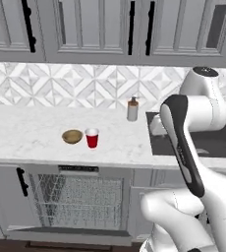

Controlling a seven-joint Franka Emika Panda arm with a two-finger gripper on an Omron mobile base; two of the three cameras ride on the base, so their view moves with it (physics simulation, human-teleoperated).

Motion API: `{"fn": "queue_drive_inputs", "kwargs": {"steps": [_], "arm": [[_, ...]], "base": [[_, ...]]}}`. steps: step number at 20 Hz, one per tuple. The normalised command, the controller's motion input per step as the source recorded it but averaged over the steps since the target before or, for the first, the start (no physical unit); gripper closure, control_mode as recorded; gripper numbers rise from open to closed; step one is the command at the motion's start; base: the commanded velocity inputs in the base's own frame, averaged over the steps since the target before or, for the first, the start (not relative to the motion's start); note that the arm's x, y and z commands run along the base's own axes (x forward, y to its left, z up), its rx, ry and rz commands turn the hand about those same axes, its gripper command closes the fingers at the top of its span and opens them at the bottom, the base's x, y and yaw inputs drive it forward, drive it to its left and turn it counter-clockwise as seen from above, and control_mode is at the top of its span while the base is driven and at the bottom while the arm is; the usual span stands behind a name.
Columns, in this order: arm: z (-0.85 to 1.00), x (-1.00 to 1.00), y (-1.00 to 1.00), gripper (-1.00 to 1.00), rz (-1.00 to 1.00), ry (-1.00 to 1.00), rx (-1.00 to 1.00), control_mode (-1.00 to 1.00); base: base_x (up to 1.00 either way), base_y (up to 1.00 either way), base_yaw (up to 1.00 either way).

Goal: Pick up the cup and bowl from the counter, place them in the dishwasher, and close the dishwasher door.

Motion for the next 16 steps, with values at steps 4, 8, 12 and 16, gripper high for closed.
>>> {"fn": "queue_drive_inputs", "kwargs": {"steps": [4,8,12,16], "arm": [[0.0,0.0,0.0,-1.0,0.0,0.0,0.0,1.0],[0.0,0.0,0.0,-1.0,0.0,0.0,0.0,1.0],[0.0,0.0,0.0,-1.0,0.0,0.0,0.0,1.0],[0.0,0.0,0.0,-1.0,0.0,0.0,0.0,1.0]], "base": [[-0.33,-0.65,0.84],[0.0,-0.42,0.89],[0.08,-0.51,0.81],[0.15,-0.57,0.51]]}}
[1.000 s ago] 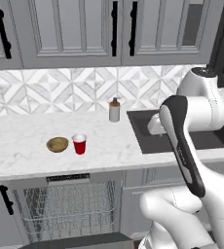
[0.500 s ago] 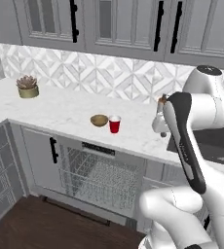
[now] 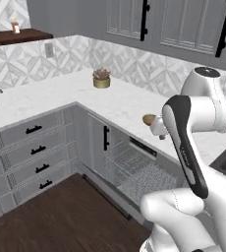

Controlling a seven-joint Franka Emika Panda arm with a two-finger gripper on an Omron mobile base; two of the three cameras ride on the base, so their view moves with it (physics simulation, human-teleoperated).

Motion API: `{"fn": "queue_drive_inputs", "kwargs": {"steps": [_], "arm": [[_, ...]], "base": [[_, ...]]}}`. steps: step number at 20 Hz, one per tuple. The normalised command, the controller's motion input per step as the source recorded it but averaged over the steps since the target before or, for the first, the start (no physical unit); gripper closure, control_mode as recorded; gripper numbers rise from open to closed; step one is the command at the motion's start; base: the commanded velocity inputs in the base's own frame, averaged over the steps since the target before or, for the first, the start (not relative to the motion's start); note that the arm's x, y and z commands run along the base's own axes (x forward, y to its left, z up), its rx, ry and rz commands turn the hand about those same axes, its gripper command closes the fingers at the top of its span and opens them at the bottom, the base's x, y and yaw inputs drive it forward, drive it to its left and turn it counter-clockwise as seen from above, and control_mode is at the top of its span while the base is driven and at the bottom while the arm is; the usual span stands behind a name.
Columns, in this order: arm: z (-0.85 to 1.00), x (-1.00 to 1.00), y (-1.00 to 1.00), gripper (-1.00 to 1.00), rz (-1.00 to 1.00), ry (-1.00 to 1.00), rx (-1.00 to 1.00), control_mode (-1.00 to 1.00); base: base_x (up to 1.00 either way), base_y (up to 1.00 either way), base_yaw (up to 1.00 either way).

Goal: Pick up the cup and bowl from the counter, place them in the dishwasher, and close the dishwasher door.

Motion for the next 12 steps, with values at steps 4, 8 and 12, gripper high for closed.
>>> {"fn": "queue_drive_inputs", "kwargs": {"steps": [4,8,12], "arm": [[0.0,0.0,0.0,-1.0,0.0,0.0,0.0,1.0],[0.0,0.0,0.0,-1.0,0.0,0.0,0.0,1.0],[0.0,0.0,0.0,-1.0,0.0,0.0,0.0,1.0]], "base": [[0.39,-0.47,0.35],[0.45,-0.58,0.32],[0.11,-0.66,0.36]]}}
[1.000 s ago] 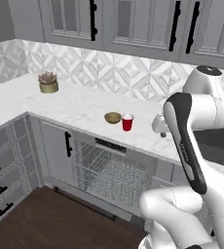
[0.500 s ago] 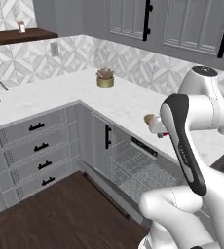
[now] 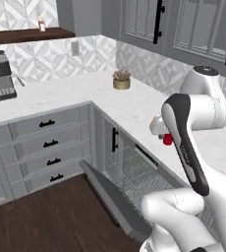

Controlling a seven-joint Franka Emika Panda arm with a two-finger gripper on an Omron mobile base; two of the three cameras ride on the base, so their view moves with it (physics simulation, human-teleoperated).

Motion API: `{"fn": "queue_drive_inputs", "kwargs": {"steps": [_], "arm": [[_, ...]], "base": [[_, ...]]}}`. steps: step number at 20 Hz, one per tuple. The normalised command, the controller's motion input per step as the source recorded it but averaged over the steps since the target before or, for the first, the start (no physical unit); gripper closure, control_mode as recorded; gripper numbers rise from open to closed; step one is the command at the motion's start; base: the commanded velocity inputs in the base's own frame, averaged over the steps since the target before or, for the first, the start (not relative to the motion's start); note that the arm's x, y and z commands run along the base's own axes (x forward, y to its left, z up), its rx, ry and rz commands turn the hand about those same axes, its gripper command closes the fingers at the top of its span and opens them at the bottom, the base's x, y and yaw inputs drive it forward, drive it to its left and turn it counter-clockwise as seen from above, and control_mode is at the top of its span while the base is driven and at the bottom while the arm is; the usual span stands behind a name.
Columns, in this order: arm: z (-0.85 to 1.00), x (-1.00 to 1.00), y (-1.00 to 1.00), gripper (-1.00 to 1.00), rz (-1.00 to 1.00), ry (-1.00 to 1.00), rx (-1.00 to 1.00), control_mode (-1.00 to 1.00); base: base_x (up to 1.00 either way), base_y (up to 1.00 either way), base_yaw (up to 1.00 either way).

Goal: Pick up the cup and bowl from the counter, place them in the dishwasher, and close the dishwasher door.

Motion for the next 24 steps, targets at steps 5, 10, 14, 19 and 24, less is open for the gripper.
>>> {"fn": "queue_drive_inputs", "kwargs": {"steps": [5,10,14,19,24], "arm": [[0.0,0.0,0.0,-1.0,0.0,0.0,0.0,1.0],[0.0,0.0,0.0,-1.0,0.0,0.0,0.0,1.0],[0.0,0.0,0.0,-1.0,0.0,0.0,0.0,1.0],[-0.01,0.15,-0.25,-1.0,0.02,0.04,0.0,-1.0],[-0.39,0.79,-0.09,-1.0,-0.08,0.01,-0.09,-1.0]], "base": [[0.0,-0.42,0.34],[0.63,0.03,0.03],[0.55,-0.02,0.05],[0.04,-0.02,0.01],[0.0,0.0,0.0]]}}
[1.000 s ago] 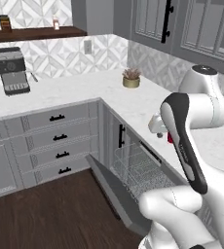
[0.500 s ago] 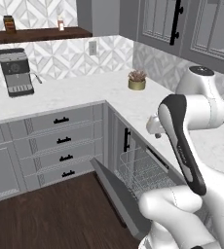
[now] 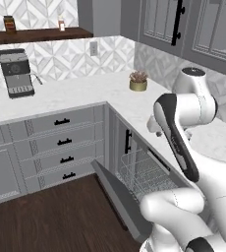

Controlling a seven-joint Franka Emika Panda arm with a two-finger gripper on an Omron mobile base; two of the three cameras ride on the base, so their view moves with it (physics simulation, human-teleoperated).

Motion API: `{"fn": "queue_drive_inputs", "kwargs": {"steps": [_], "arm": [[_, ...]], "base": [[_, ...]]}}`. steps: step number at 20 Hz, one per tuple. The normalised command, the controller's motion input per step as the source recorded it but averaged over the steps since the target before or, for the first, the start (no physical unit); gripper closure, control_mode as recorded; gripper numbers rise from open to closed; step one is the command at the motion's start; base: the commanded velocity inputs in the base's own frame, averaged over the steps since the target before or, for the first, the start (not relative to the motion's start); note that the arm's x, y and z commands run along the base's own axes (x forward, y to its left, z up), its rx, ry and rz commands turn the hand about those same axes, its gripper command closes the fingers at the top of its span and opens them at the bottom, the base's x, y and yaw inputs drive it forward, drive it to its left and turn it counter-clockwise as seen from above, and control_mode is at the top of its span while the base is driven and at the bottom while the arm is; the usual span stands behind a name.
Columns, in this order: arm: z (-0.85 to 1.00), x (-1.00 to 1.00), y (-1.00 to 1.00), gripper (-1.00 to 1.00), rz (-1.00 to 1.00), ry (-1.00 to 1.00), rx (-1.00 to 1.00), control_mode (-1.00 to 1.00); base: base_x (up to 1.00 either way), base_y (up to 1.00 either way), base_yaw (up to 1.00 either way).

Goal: Pick up the cup and bowl from the counter, place them in the dishwasher, and close the dishwasher door.

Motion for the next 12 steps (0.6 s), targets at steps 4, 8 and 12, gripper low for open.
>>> {"fn": "queue_drive_inputs", "kwargs": {"steps": [4,8,12], "arm": [[-0.54,0.89,-0.49,-1.0,-0.04,0.0,-0.06,-1.0],[-0.38,0.36,-0.75,-1.0,0.0,0.03,0.0,-1.0],[-0.38,0.37,-0.57,-1.0,0.0,0.05,-0.01,-1.0]], "base": [[0.0,0.0,0.0],[0.0,0.0,0.0],[0.0,0.0,0.0]]}}
